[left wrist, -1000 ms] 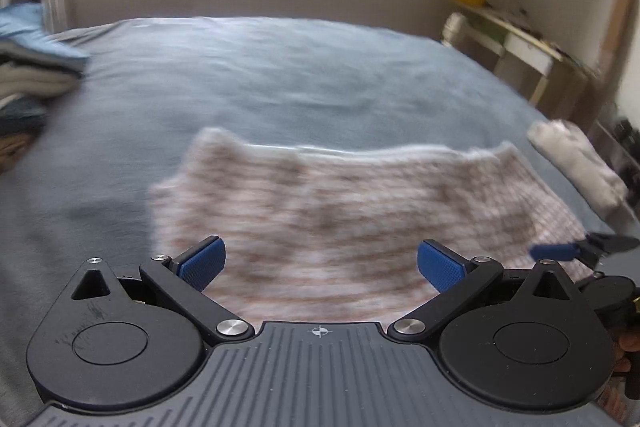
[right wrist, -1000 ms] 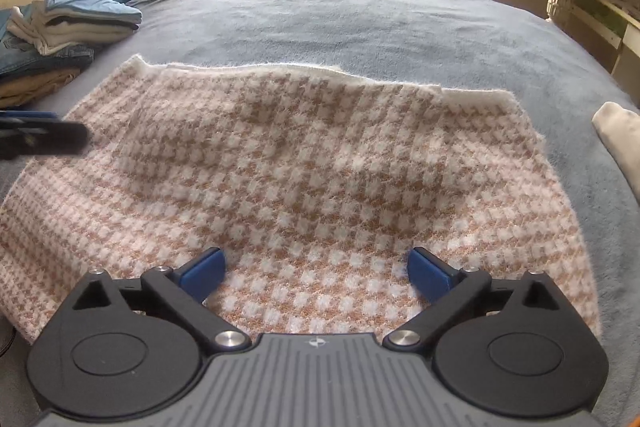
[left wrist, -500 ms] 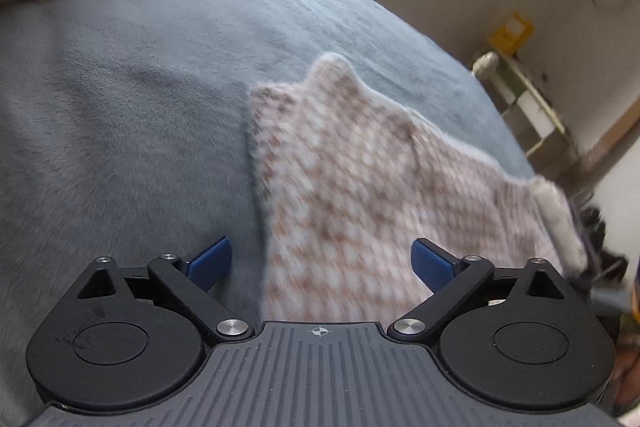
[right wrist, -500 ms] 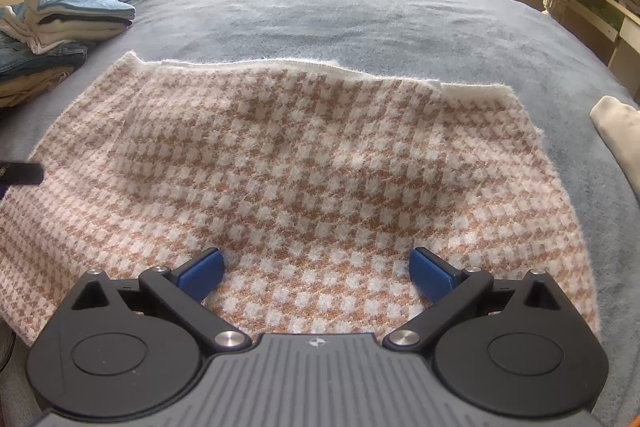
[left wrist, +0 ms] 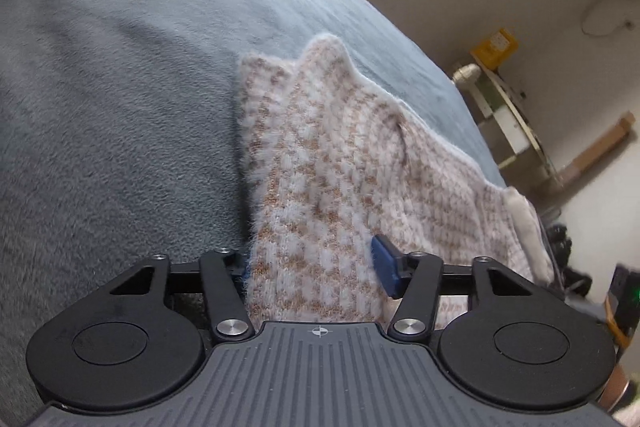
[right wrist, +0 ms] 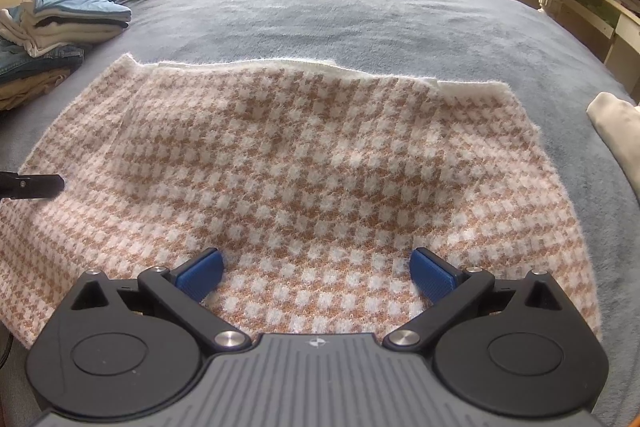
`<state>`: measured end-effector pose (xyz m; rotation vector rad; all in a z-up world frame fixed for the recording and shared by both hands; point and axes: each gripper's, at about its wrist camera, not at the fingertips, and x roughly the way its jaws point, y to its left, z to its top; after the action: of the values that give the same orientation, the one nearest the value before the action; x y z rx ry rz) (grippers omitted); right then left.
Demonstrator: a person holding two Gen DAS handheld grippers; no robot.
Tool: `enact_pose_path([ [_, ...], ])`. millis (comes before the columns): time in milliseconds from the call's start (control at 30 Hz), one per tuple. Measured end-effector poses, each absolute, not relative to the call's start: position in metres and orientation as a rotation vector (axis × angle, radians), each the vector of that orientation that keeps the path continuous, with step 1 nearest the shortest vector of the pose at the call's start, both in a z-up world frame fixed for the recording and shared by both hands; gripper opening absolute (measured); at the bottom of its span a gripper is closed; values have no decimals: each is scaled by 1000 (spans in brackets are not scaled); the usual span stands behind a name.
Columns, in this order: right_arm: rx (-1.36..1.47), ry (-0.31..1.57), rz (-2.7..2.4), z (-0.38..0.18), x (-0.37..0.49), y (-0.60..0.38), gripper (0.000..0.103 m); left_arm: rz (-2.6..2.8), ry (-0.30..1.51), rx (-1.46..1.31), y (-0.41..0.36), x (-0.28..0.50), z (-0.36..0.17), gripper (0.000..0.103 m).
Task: Fold clothes
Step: 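Roll the left gripper and grasp the houndstooth cardigan's edge, then lift the cardigan edge with the left gripper and fold it over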
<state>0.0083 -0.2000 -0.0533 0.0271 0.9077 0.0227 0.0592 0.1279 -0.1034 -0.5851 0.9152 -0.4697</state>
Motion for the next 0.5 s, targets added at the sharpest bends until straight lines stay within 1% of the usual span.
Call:
enact_pose_path([
  [33,28,905,23,-53,8,-200,103,-462,920,-594,128,60,-101,37],
  [133,32,896,25,-54,7,-201,103,-480,930,-594,129,61,-78,27],
  [233,23,884,28,-54,5,-200,103,-548,926,-605,121,61,-42,23],
  [400,1,857,40,-56,2,-200,103,-668,941,-559,82,62,17,22],
  [500,-8,834,55,-57,-1,-203,103,-742,967,-519,46,66,40,22],
])
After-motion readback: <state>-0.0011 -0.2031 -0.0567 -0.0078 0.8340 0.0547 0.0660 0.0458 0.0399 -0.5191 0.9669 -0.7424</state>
